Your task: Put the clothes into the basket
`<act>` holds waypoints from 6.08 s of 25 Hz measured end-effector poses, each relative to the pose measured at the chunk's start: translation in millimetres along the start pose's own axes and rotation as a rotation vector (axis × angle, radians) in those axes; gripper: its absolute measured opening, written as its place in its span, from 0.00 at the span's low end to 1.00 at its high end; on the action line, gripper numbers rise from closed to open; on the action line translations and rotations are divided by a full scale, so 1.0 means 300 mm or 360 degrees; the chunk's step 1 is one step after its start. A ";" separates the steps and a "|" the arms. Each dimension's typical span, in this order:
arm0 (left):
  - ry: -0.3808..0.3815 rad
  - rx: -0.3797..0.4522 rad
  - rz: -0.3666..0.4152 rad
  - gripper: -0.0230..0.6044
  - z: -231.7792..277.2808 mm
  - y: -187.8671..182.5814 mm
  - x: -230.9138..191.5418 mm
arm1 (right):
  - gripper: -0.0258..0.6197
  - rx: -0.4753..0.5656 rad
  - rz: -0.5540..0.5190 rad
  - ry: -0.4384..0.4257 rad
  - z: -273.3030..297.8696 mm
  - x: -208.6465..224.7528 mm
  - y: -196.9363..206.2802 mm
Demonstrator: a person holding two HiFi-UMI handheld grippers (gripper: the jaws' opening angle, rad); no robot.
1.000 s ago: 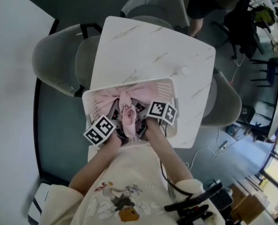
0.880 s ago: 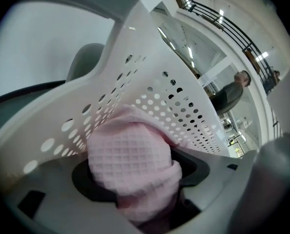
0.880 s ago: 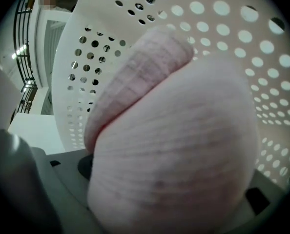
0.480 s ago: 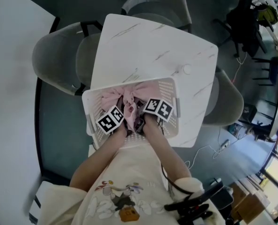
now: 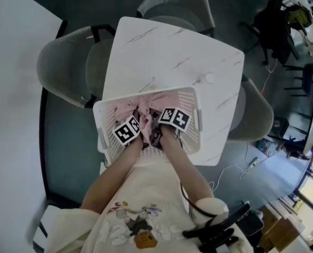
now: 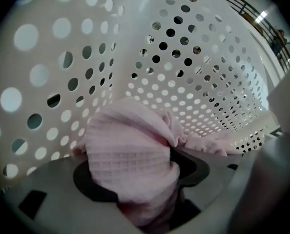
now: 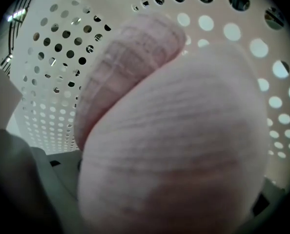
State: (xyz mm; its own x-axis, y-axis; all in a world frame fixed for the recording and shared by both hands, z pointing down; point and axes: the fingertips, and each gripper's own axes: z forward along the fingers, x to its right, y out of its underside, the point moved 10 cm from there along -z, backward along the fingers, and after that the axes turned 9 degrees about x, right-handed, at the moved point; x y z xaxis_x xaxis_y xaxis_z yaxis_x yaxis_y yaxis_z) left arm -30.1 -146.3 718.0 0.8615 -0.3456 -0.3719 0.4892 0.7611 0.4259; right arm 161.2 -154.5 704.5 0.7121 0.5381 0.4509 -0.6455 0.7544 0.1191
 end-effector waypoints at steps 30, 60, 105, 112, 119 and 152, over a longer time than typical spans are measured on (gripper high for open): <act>0.0399 0.0165 0.0219 0.54 -0.379 -0.180 0.157 | 0.55 0.0443 0.0316 -0.0400 -0.526 -0.063 0.029; 0.0632 0.0518 -0.0040 0.54 -0.798 -0.027 0.234 | 0.45 0.0520 -0.0183 -0.0863 -0.760 0.002 0.151; 0.0891 0.0625 0.0487 0.05 -1.098 0.207 -0.131 | 0.08 0.1350 -0.1129 -0.0684 -1.001 0.023 0.623; 0.1035 0.0656 0.0628 0.05 -1.231 0.252 -0.259 | 0.08 0.1453 -0.1151 -0.0664 -1.085 0.017 0.798; 0.1112 0.0671 0.0660 0.05 -1.317 0.266 -0.375 | 0.08 0.1507 -0.1110 -0.0737 -1.132 0.031 0.996; 0.1321 0.0595 0.0747 0.05 -1.427 0.303 -0.656 | 0.05 0.1393 -0.1220 -0.0528 -1.061 -0.013 1.415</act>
State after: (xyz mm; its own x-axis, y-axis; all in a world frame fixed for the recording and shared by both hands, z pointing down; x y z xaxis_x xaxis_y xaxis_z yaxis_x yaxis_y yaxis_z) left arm -213.4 226.0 476.9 0.6810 0.5403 -0.4944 0.2600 0.4527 0.8529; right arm -27.8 283.4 471.7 0.9691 -0.1569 0.1905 -0.1463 0.2563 0.9555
